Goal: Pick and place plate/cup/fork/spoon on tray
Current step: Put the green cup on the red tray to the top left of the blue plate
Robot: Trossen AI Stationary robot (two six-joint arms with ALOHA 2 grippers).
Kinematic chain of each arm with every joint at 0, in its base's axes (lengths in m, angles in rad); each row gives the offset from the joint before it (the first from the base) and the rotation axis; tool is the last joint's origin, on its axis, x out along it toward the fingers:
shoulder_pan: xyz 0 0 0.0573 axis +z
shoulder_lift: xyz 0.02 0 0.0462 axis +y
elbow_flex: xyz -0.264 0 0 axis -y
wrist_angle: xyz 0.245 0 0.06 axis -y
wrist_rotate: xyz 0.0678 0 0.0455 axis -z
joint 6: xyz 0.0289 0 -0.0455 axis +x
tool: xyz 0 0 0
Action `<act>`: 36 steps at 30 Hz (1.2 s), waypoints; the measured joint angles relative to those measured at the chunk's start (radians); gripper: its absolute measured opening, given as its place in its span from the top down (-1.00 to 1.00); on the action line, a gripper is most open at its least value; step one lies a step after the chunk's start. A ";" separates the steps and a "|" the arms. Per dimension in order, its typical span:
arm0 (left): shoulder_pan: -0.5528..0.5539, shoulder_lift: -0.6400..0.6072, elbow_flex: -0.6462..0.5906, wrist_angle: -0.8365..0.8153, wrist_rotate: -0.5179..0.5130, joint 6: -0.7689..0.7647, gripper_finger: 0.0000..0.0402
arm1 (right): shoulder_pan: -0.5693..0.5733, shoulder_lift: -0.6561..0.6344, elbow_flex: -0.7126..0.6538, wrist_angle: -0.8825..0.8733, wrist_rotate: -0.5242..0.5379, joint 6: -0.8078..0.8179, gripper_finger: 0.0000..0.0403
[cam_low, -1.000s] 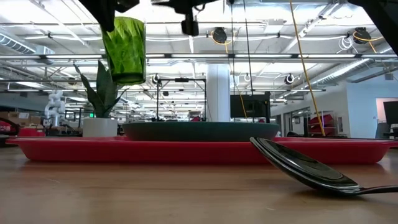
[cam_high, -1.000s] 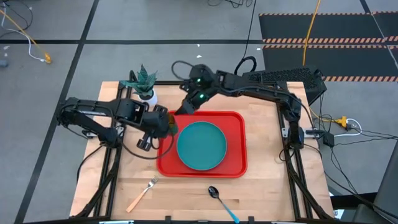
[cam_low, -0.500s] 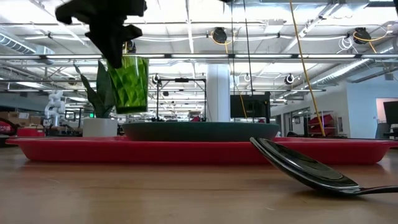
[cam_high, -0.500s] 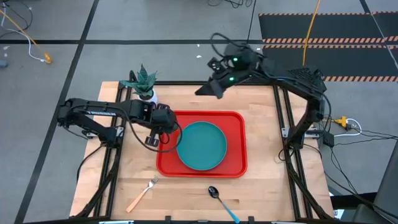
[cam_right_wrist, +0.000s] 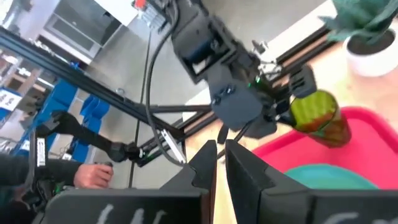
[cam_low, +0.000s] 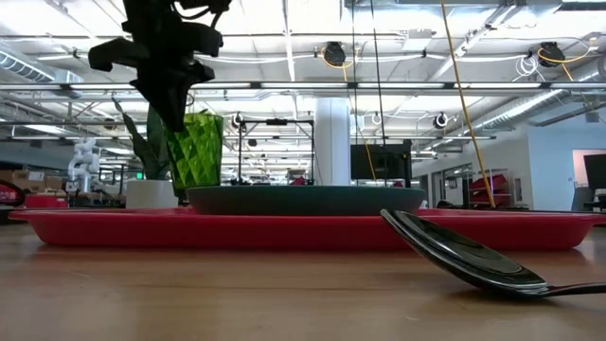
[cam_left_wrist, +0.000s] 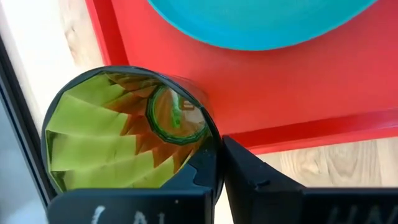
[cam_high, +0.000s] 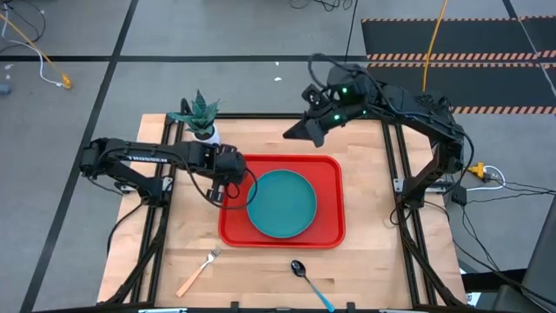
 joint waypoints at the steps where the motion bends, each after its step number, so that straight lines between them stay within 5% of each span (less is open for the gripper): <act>1: 0.000 0.000 -0.006 0.011 0.000 0.000 0.88 | 0.008 0.002 -0.008 0.001 0.001 0.000 0.86; 8: 0.000 0.000 -0.023 0.047 0.003 0.000 0.96 | 0.068 -0.001 -0.133 0.121 0.001 0.073 0.86; 20: 0.026 0.049 -0.022 0.051 0.024 0.014 0.93 | 0.173 -0.032 -0.407 0.584 -0.006 0.283 0.86; 24: 0.027 0.081 -0.023 0.054 0.041 0.025 0.95 | 0.193 -0.070 -0.473 0.640 0.003 0.321 0.86; 36: 0.028 0.089 -0.022 0.063 0.035 0.059 0.60 | 0.212 -0.201 -0.567 0.670 0.154 0.325 0.86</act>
